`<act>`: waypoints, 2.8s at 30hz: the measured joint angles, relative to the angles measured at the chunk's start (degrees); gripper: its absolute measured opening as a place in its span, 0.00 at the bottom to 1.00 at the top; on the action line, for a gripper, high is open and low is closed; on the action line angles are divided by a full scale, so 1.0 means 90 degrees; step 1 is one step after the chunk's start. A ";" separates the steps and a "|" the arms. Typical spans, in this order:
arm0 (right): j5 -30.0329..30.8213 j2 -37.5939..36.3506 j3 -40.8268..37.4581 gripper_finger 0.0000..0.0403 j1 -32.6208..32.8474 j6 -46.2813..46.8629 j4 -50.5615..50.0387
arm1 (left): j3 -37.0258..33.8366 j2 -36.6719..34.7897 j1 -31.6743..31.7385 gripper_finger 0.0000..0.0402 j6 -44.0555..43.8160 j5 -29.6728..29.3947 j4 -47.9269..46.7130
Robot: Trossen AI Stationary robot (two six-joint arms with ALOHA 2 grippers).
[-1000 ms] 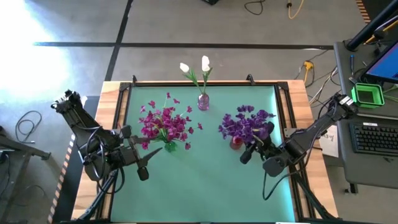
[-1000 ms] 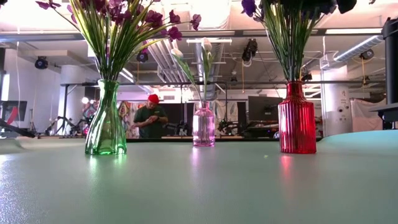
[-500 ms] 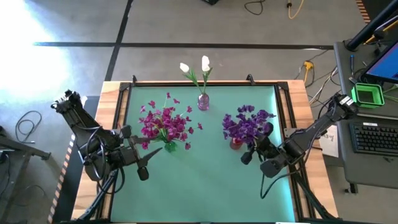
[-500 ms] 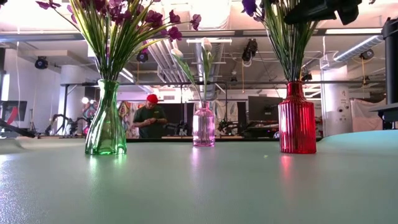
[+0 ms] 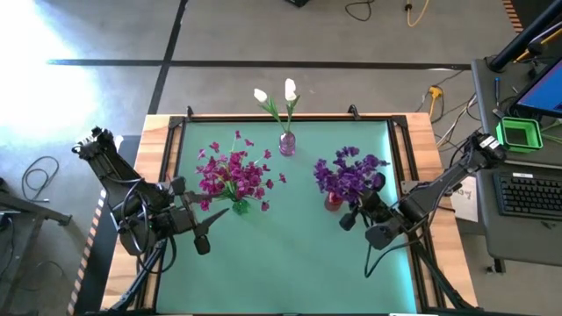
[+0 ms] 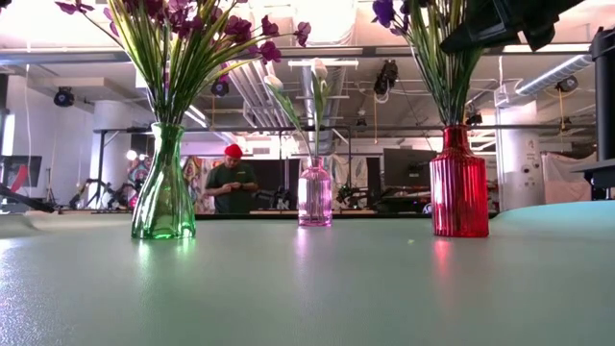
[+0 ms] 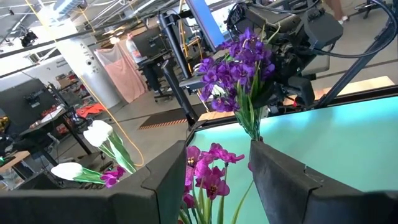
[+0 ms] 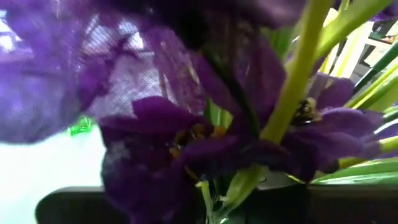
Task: Sort flowers into vase by color
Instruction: Put the violet flowers into the red flower vase, then return to Home Position
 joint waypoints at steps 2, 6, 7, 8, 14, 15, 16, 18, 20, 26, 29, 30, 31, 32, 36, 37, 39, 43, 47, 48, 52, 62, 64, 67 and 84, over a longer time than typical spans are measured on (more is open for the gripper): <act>0.0000 0.0000 0.0000 0.06 0.0000 -0.0021 0.0000 | 0.0000 0.0000 -0.0001 0.41 0.0002 -0.0001 -0.0006; -0.0187 0.0000 0.0034 0.14 0.0000 -0.0034 -0.0001 | 0.0000 0.0000 0.0002 0.41 0.0002 -0.0001 -0.0015; -0.0194 0.0000 0.0050 0.17 0.0000 -0.0032 -0.0002 | 0.0000 0.0000 0.0000 0.41 0.0002 -0.0001 -0.0019; -0.0196 0.0000 0.0070 0.20 0.0001 -0.0035 -0.0009 | 0.0000 0.0000 -0.0001 0.41 0.0002 -0.0001 -0.0022; -0.0520 -0.0010 0.0372 0.35 0.0017 -0.0191 -0.0151 | 0.0000 0.0000 0.0002 0.41 0.0002 -0.0003 -0.0036; -0.0590 -0.0012 0.0416 0.36 0.0017 -0.0190 -0.0193 | 0.0000 0.0000 -0.0001 0.41 0.0000 -0.0003 -0.0039; -0.0655 -0.0017 0.0447 0.38 0.0017 -0.0190 -0.0199 | 0.0000 0.0000 -0.0001 0.41 0.0002 -0.0002 -0.0037; -0.0694 -0.0017 0.0500 0.39 0.0017 -0.0190 -0.0205 | 0.0000 0.0000 0.0001 0.41 0.0002 -0.0003 -0.0041; -0.0699 -0.0026 0.0558 0.39 0.0018 -0.0212 -0.0214 | 0.0000 0.0000 0.0001 0.41 0.0002 -0.0003 -0.0041; -0.0830 -0.0053 0.0930 0.36 0.0019 -0.0098 -0.0880 | 0.0000 0.0000 -0.0001 0.41 0.0002 -0.0003 -0.0041; -0.0951 -0.0053 0.1144 0.33 0.0019 0.0003 -0.1226 | 0.0000 -0.0001 0.0000 0.41 0.0002 -0.0003 -0.0046; -0.0974 -0.0053 0.1176 0.32 0.0019 0.0006 -0.1253 | 0.0000 -0.0002 0.0000 0.41 0.0002 -0.0003 -0.0046; -0.0979 -0.0054 0.1187 0.31 0.0019 0.0008 -0.1255 | 0.0000 -0.0001 0.0000 0.41 0.0002 -0.0003 -0.0047; -0.0979 -0.0054 0.1188 0.29 0.0017 0.0010 -0.1279 | 0.0000 -0.0001 0.0000 0.41 0.0002 -0.0003 -0.0046; -0.0977 -0.0031 0.1095 0.20 -0.0003 0.0170 -0.1379 | 0.0000 -0.0002 -0.0001 0.41 0.0002 -0.0003 -0.0046; -0.0979 -0.0006 0.1052 0.18 -0.0017 0.0198 -0.1381 | 0.0000 -0.0002 -0.0001 0.41 0.0002 -0.0003 -0.0046; -0.0975 0.0047 0.0955 0.15 -0.0035 0.0287 -0.1384 | 0.0000 -0.0002 0.0000 0.41 0.0002 -0.0003 -0.0046; -0.0912 0.0145 0.0884 0.11 -0.0087 0.0363 -0.1360 | 0.0000 -0.0002 0.0000 0.41 0.0001 -0.0003 -0.0044; -0.0880 0.0218 0.0884 0.10 -0.0152 0.0358 -0.1338 | 0.0000 -0.0002 0.0000 0.41 0.0001 -0.0003 -0.0044; -0.0880 0.0227 0.0884 0.10 -0.0153 0.0349 -0.1336 | 0.0000 -0.0002 0.0000 0.41 0.0002 -0.0003 -0.0044; -0.0986 0.0236 0.0988 0.13 -0.0148 0.0296 -0.1357 | 0.0000 -0.0002 0.0000 0.41 0.0002 -0.0003 -0.0042; -0.1071 0.0250 0.1531 0.37 -0.0136 -0.0038 -0.1540 | 0.0000 -0.0002 0.0001 0.41 -0.0112 -0.0003 -0.0039; -0.1069 0.0250 0.1696 0.41 -0.0134 -0.0034 -0.1722 | 0.0000 -0.0002 0.0000 0.41 -0.0137 -0.0003 -0.0039; -0.1068 0.0250 0.1939 0.46 -0.0118 -0.0042 -0.1949 | 0.0000 -0.0002 -0.0001 0.41 -0.0143 -0.0003 -0.0036; -0.1140 0.0250 0.3896 0.52 -0.0107 -0.0957 -0.2744 | 0.0015 -0.0002 0.0001 0.41 -0.0236 -0.0003 -0.0029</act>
